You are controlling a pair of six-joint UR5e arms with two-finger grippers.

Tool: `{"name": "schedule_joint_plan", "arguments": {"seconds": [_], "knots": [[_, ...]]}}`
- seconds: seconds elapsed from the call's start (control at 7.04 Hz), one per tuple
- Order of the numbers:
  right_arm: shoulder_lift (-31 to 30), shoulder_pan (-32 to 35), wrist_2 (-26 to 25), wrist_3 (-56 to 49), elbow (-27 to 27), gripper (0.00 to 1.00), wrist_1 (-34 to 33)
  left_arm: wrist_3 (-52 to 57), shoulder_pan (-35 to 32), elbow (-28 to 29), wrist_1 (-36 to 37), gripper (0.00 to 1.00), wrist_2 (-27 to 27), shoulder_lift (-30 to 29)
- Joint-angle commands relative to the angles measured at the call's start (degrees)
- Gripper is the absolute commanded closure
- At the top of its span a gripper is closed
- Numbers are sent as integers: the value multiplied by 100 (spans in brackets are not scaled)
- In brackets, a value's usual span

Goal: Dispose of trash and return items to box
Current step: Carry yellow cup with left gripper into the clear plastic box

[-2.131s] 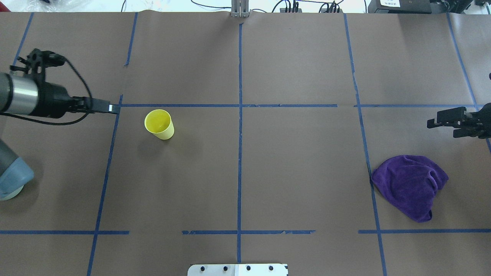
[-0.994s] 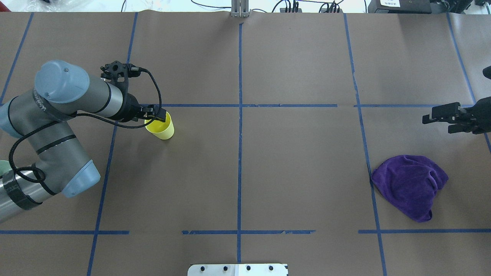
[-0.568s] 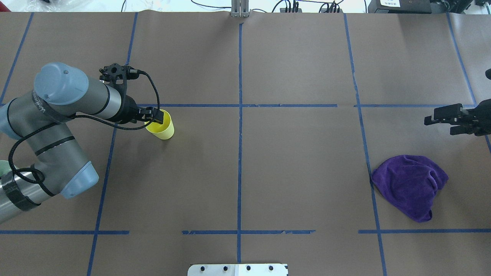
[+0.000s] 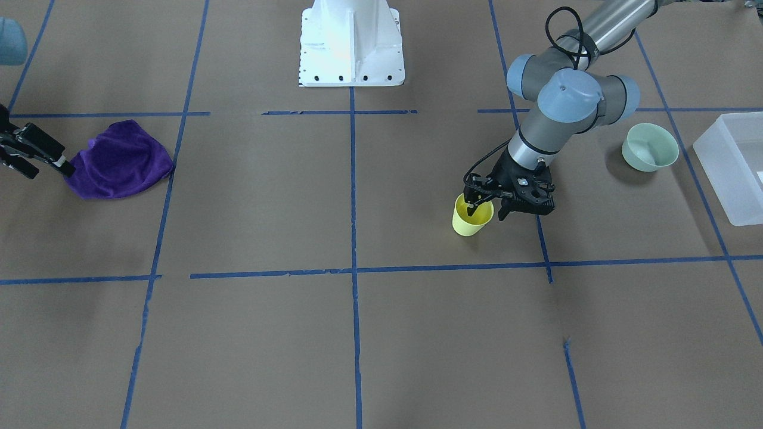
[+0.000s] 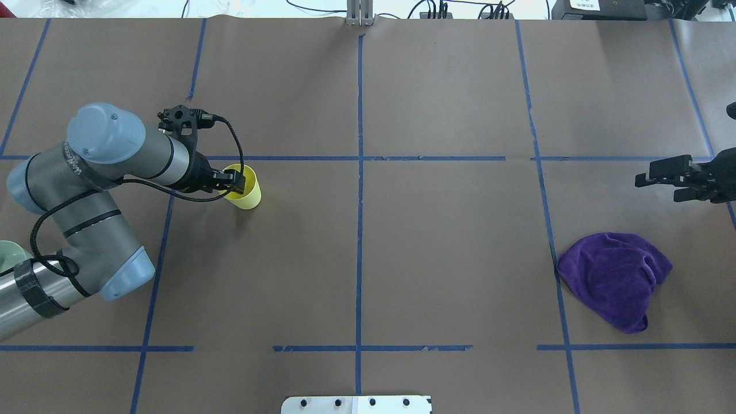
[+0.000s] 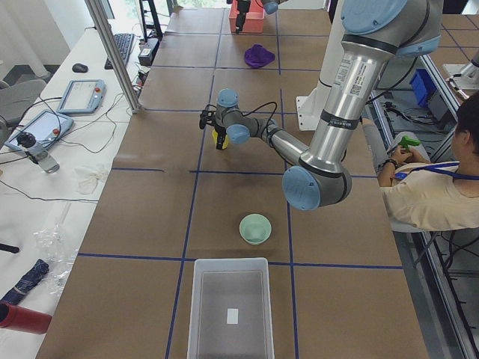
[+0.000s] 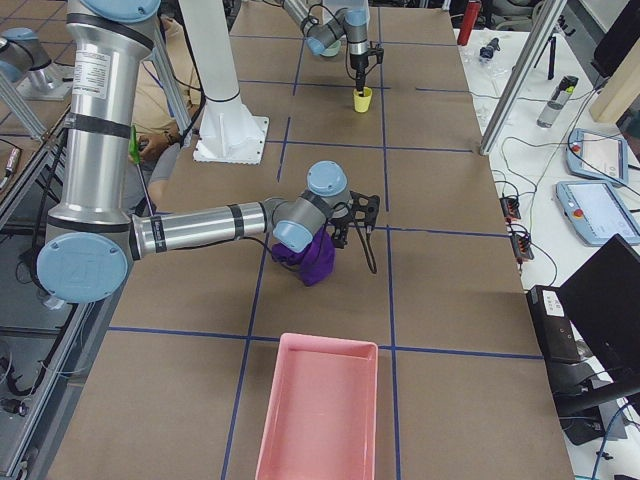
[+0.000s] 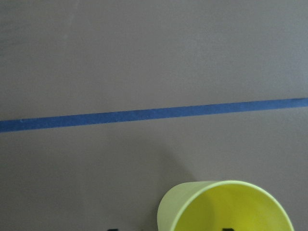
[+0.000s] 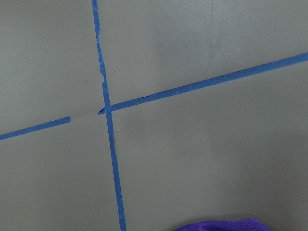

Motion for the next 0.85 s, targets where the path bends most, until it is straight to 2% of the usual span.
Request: {"name": "schedule_joint_plan", "arguments": {"seconds": [0.0,0.43,0.57,0.71], "knots": [[32,-1,8,-8,-15,0,0,228,4,46,27,100,9,5],[23,-1,0,0,-7,0,9,239,-100,-155,45,100,18,40],[23,-1,8,0,11,0,9,404,-423,-591,106,100,-8,66],[23,8,8,0,28,0,9,1067,-905,-1283,698,100,-52,388]]}}
